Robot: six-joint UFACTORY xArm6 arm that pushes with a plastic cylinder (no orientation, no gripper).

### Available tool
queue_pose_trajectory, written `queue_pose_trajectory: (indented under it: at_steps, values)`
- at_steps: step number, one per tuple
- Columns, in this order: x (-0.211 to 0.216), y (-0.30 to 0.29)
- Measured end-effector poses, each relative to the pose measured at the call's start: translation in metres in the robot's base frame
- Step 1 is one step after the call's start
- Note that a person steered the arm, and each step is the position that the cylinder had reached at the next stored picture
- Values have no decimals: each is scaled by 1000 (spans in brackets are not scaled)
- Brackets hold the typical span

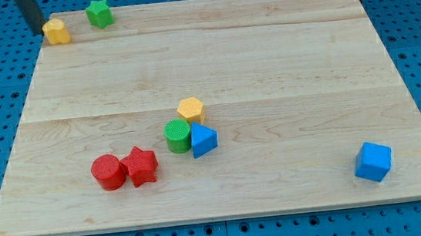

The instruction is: Adjust the yellow hexagon on the top right of the green circle

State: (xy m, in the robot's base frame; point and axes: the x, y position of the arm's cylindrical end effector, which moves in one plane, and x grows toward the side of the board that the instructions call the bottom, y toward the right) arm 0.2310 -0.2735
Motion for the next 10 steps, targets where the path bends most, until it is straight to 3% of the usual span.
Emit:
queue_pose_trajectory:
  at_steps: [1, 2, 3, 4, 6, 7, 8, 9, 10]
  values:
    - [12, -1]
    - [53, -21]
    - [156, 35]
    - [209, 130]
    - [188, 311]
    - [208, 360]
    - [239, 329]
    - [237, 297]
    - [184, 261]
